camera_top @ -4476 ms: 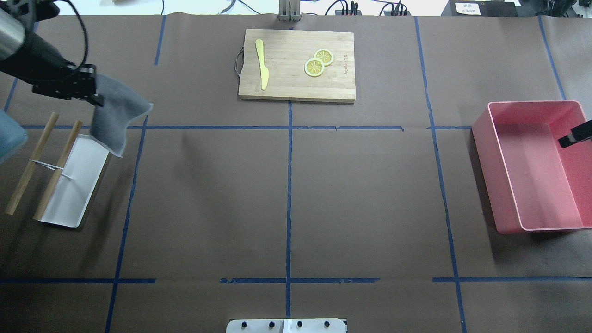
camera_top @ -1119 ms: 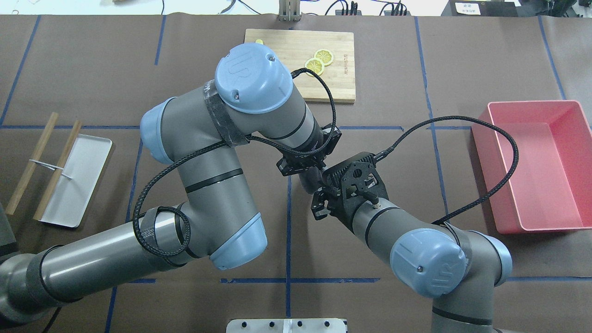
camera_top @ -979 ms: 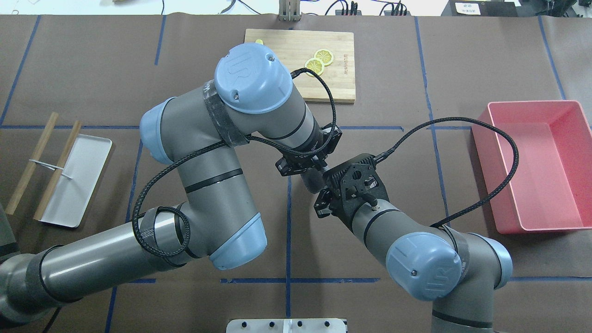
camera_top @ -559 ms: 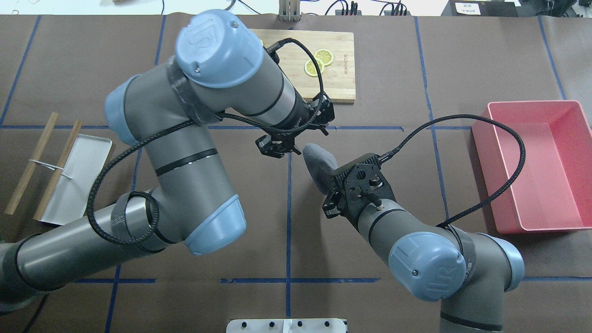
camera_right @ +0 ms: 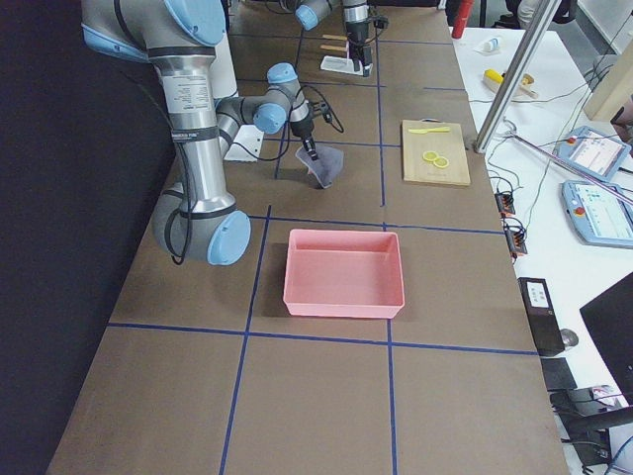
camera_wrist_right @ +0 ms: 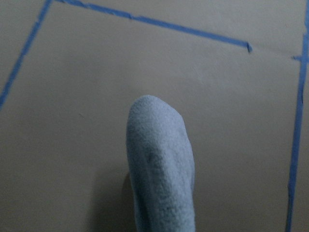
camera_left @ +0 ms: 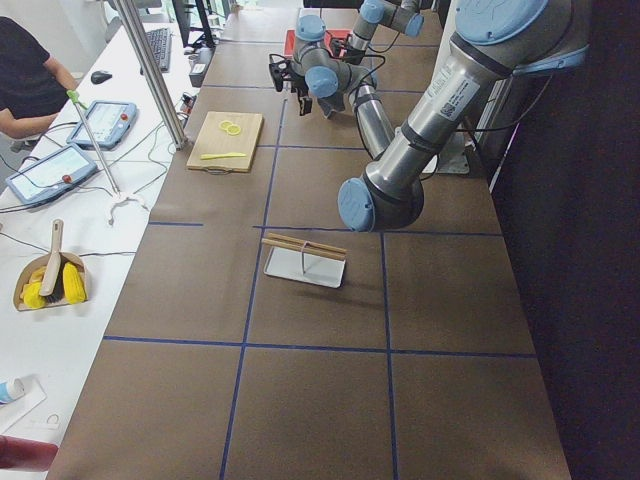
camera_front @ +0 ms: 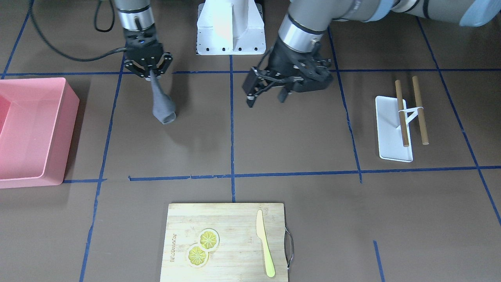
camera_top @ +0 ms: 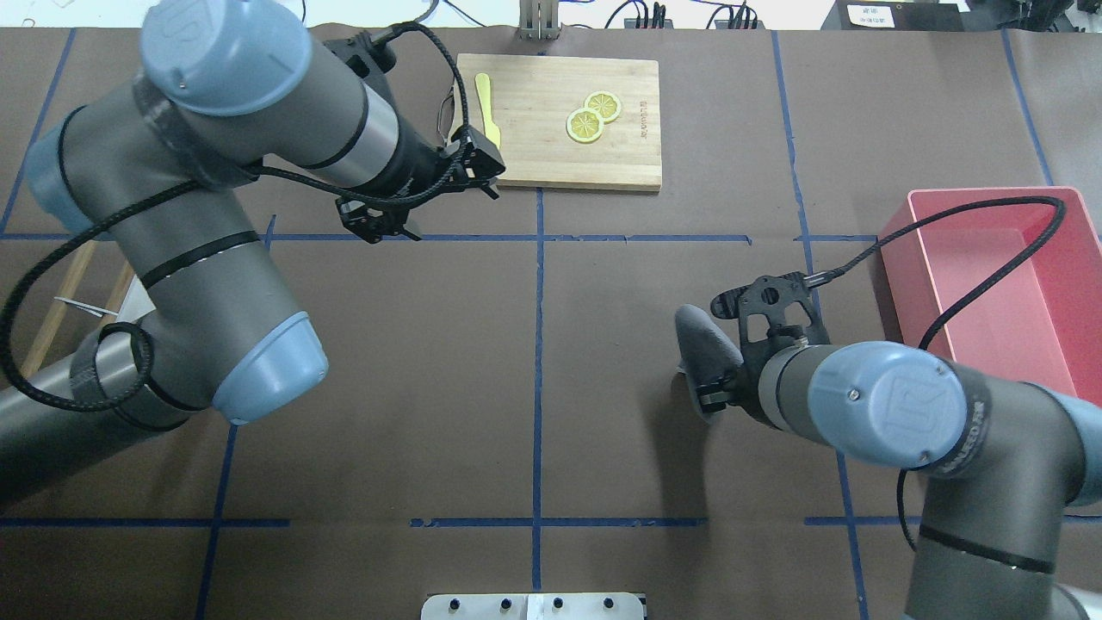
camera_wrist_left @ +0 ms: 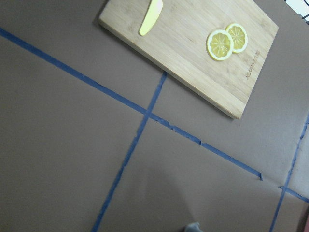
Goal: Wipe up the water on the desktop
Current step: 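Release and withdraw the left gripper while the right gripper lowers the cloth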
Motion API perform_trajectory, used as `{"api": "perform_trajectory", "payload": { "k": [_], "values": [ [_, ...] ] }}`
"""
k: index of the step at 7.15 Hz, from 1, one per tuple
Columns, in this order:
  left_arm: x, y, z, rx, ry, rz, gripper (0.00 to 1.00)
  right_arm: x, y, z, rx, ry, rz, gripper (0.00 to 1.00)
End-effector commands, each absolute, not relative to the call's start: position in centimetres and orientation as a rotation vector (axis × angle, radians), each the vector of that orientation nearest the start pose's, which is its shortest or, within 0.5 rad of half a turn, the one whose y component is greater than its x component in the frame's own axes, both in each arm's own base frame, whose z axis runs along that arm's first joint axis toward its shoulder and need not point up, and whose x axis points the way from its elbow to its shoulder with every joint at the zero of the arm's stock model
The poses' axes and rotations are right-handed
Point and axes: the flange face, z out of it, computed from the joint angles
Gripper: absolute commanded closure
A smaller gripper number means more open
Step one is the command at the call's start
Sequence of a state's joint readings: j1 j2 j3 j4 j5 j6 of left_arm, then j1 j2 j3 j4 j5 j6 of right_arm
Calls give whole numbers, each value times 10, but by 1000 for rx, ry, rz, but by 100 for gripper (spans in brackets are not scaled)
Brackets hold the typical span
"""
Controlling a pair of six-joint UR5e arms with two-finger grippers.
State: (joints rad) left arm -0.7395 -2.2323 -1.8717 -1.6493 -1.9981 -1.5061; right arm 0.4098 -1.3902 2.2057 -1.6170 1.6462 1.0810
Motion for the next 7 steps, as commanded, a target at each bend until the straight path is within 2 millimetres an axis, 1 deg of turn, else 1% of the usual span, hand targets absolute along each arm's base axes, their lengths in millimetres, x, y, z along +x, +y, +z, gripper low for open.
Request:
{"api": "perform_trajectory", "payload": {
  "k": [1,2,3,4,5,6,7],
  "values": [
    [352,-502,184,132,1024,-317,1,-377,-310,349,33,-702,-67,100],
    [325,-507,211,170,985,-290,1,-402,-320,348,27,-699,-69,100],
    [300,-506,241,229,931,-194,1,-438,-334,335,11,-713,-70,100],
    [269,-508,267,274,884,-136,1,-482,-344,301,-42,-761,-34,100],
    [245,-510,286,300,845,-105,1,-529,-357,268,-68,-780,13,100],
    [232,-509,298,309,790,-35,0,-552,-364,251,-84,-784,47,100],
    [207,-513,311,331,717,61,0,-551,-365,243,-92,-797,62,100]
  ]
}}
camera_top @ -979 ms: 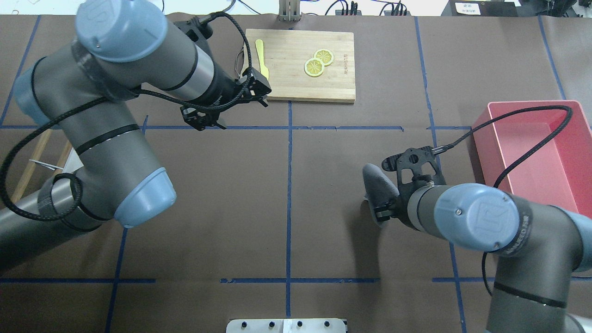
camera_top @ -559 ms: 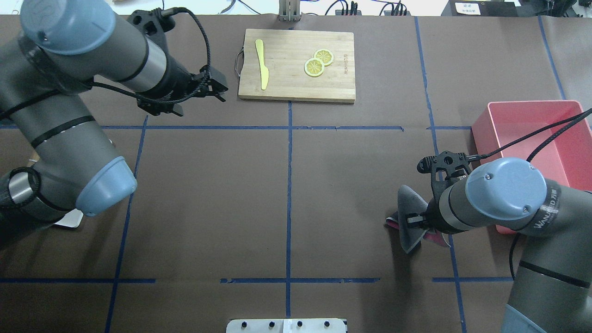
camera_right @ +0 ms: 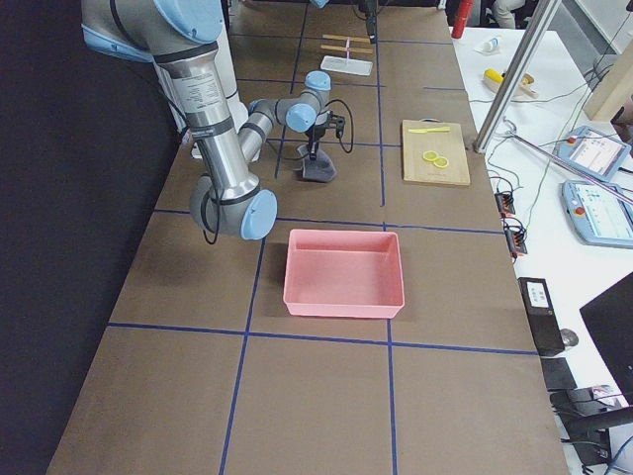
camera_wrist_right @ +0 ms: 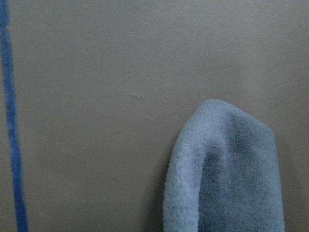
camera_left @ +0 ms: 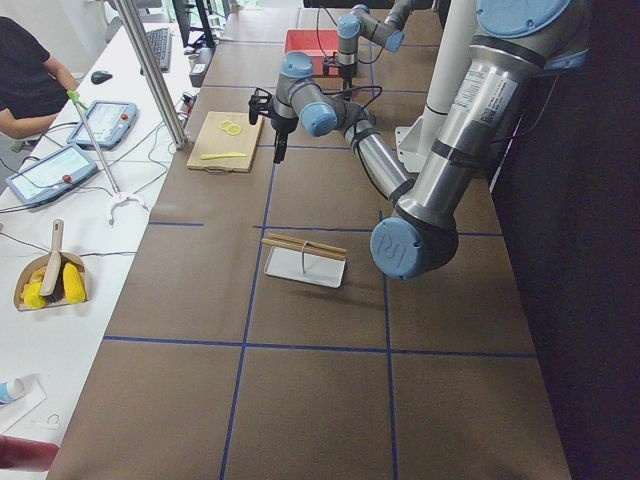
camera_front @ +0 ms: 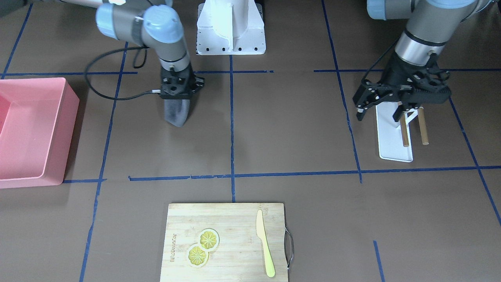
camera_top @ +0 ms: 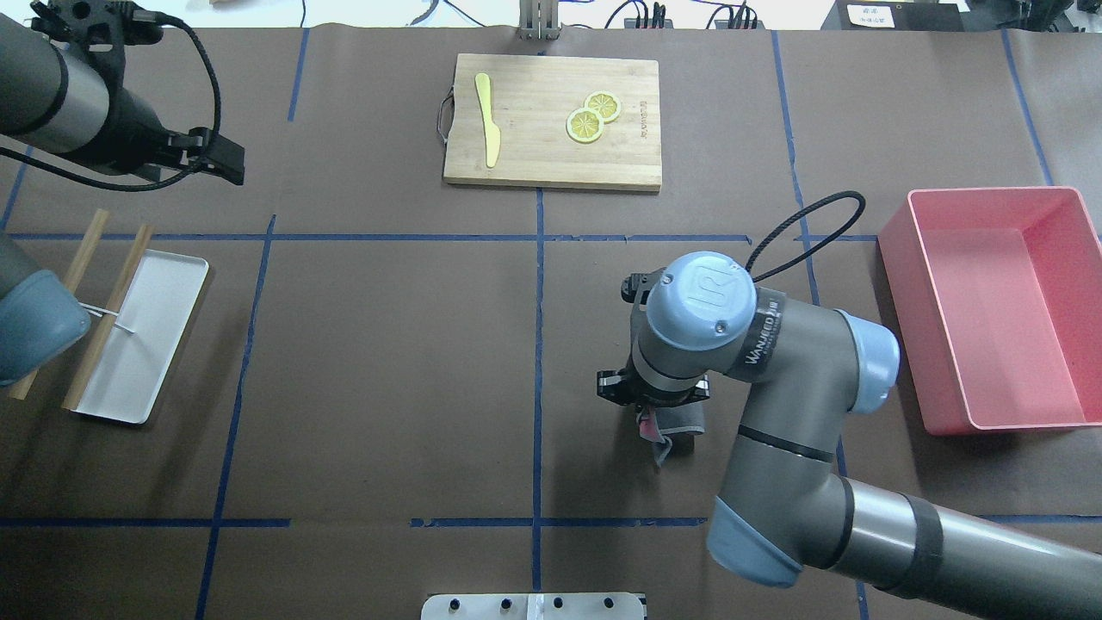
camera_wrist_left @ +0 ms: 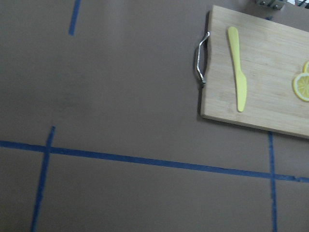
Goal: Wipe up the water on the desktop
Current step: 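Wipe the table surface with the cloth held in the right gripper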
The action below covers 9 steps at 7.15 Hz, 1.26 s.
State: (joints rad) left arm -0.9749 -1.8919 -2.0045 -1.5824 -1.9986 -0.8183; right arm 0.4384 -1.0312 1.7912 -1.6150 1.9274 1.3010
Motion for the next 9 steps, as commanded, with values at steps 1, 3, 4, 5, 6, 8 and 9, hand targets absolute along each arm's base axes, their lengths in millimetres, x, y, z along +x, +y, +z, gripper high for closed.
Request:
{"api": "perform_trajectory", "payload": {
  "k": [1,3,4,5,6,8,9],
  "values": [
    [179,-520,323,353,666,121,0,-522,-378,253,-119,-811,75,100],
    [155,-523,337,355,644,110,0,-422,-379,349,-125,-739,20,100],
    [149,-520,347,349,633,123,0,-384,-376,391,-116,-691,-21,100],
    [133,-523,350,364,617,133,0,-371,-377,406,-113,-672,-42,100],
    [127,-522,354,369,609,143,0,-378,-376,404,-110,-671,-51,100],
    [124,-522,357,364,606,144,0,-456,-400,334,-106,-740,-29,99],
    [122,-523,357,365,605,141,0,-493,-402,303,-131,-764,18,99]
  ]
}}
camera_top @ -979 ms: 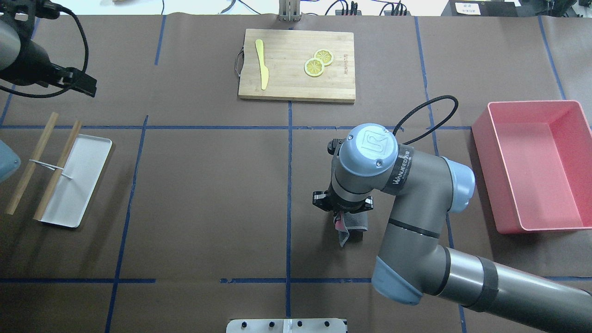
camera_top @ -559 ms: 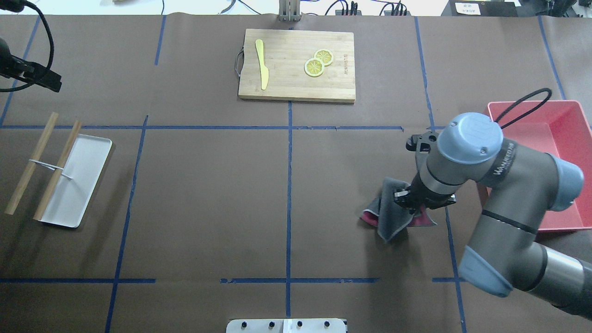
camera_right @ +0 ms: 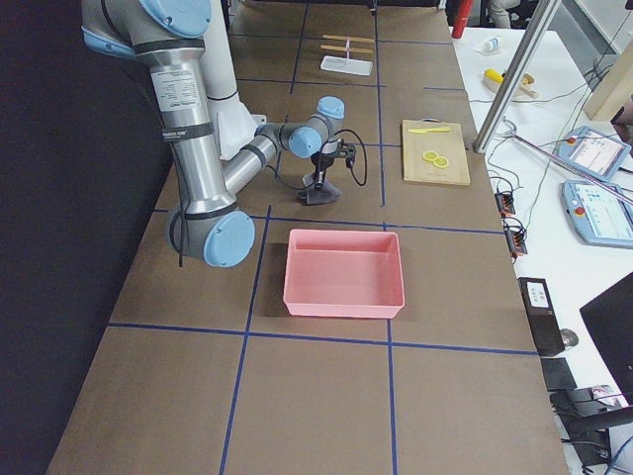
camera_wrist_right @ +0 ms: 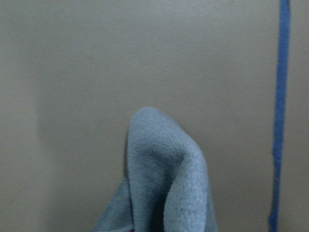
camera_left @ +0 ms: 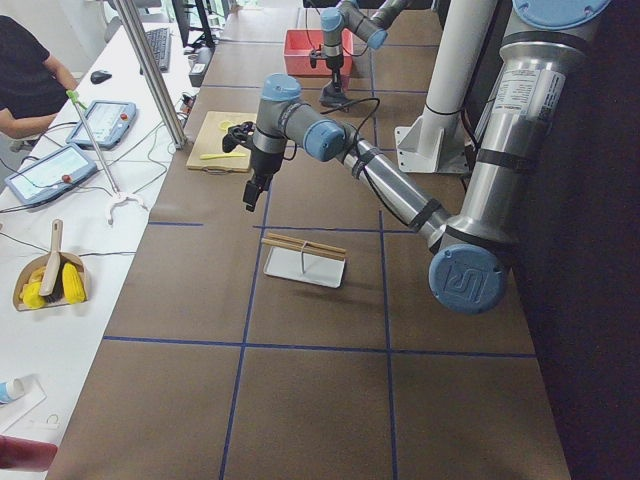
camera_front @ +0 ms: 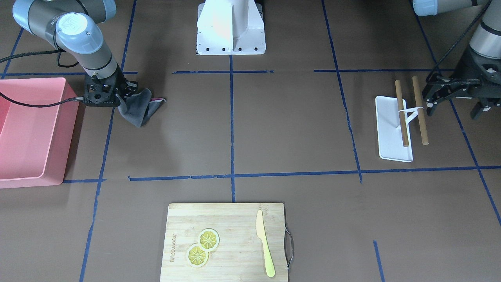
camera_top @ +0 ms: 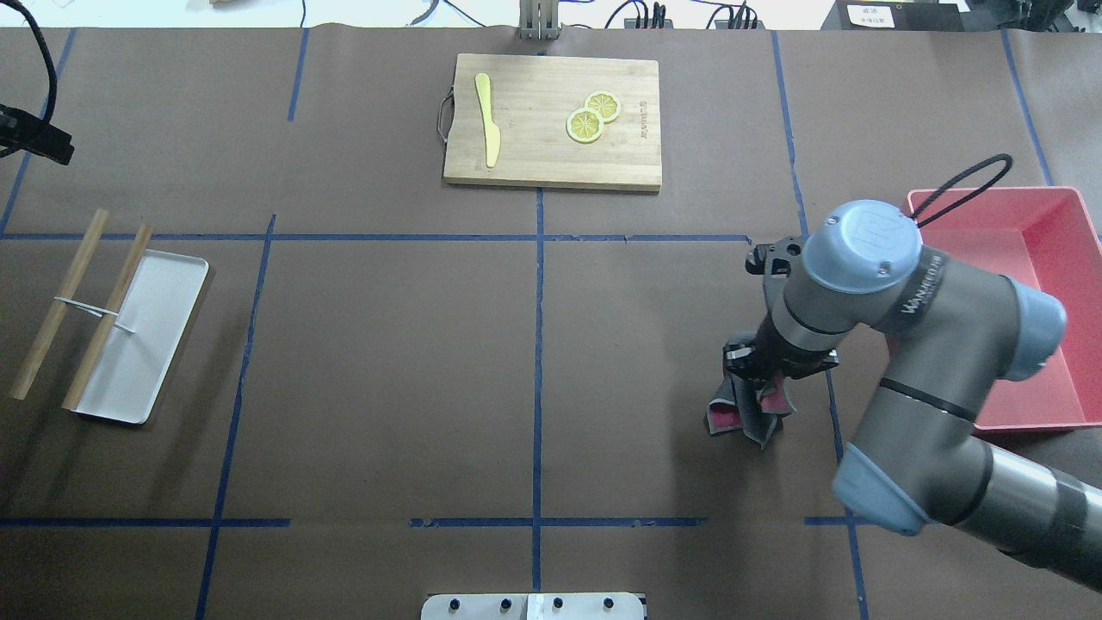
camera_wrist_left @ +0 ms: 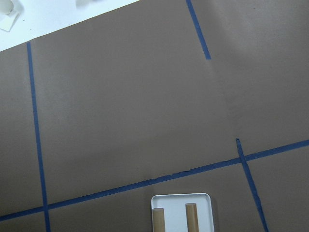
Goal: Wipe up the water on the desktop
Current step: 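Wipe the table surface with the cloth held in the right gripper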
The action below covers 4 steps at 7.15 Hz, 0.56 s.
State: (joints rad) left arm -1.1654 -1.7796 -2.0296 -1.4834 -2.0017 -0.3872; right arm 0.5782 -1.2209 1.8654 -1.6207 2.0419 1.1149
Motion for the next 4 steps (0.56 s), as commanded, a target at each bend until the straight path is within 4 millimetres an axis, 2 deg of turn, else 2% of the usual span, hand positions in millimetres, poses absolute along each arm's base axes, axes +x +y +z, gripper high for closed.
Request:
{"api": "perform_trajectory", "payload": {
  "k": [1,3,4],
  "values": [
    [122,-522,357,367,606,141,0,-519,-401,275,-137,-787,28,99],
    [122,-522,358,365,605,141,0,-559,-417,224,-140,-829,67,100],
    [123,-521,357,366,607,143,0,-585,-421,221,-150,-873,103,100]
  ]
}}
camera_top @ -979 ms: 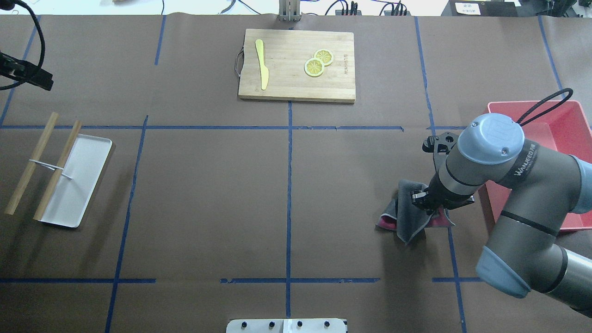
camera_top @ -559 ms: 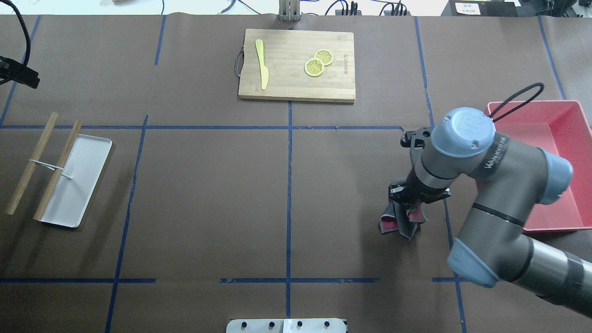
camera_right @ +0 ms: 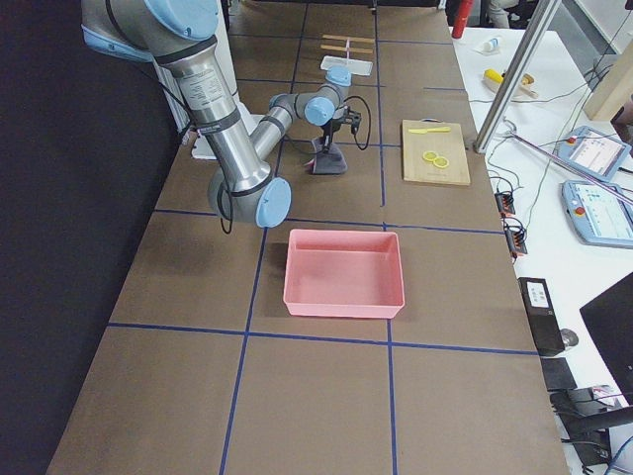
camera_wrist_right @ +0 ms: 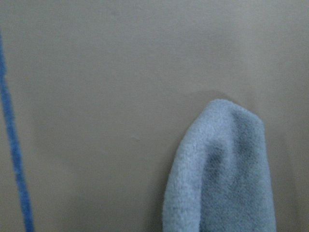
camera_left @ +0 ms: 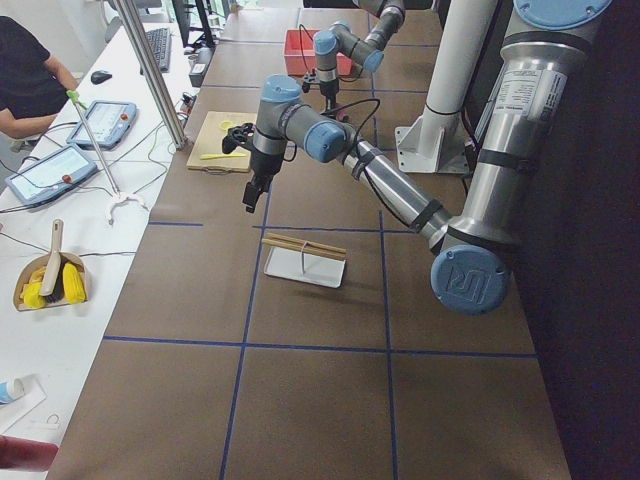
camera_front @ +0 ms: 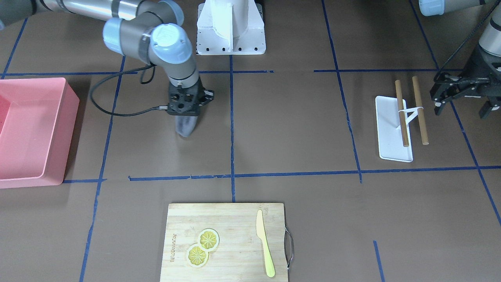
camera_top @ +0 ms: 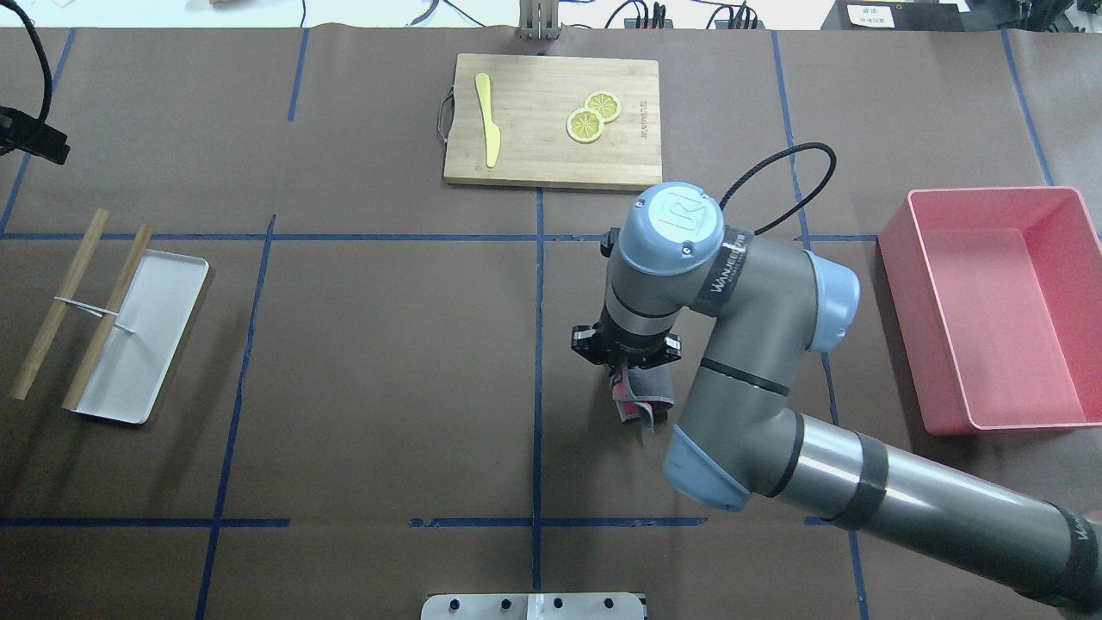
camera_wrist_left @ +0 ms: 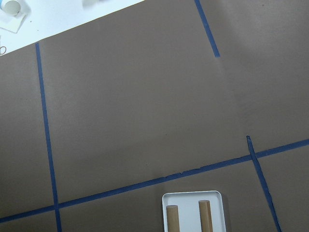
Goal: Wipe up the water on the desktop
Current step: 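Wipe the table surface with the cloth held in the right gripper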
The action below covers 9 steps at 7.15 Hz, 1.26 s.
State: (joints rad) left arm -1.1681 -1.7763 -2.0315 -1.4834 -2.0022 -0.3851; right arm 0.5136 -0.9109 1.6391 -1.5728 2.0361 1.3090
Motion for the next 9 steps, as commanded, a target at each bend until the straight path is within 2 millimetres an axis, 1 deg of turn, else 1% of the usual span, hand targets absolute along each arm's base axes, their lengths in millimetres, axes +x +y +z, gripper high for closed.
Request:
{"api": "perform_trajectory", "payload": {
  "k": [1,2,3,4,5,6,7,8,9],
  "values": [
    [125,-518,357,347,641,152,0,-595,-426,225,-139,-933,113,100],
    [125,-518,356,344,652,155,0,-591,-425,236,-151,-927,113,100],
    [124,-518,357,343,651,153,0,-566,-425,266,-166,-915,117,100],
    [124,-518,357,343,651,153,0,-513,-425,299,-177,-919,120,100],
    [124,-518,357,343,651,153,0,-476,-428,324,-162,-917,83,100],
    [123,-519,357,343,651,151,0,-445,-423,361,-145,-886,52,100],
    [121,-519,357,345,650,147,0,-411,-415,396,-126,-854,11,100],
    [120,-519,355,348,651,146,0,-388,-405,418,-111,-837,-31,100],
    [119,-519,355,348,651,145,0,-389,-402,420,-108,-830,-38,100]
  ]
}}
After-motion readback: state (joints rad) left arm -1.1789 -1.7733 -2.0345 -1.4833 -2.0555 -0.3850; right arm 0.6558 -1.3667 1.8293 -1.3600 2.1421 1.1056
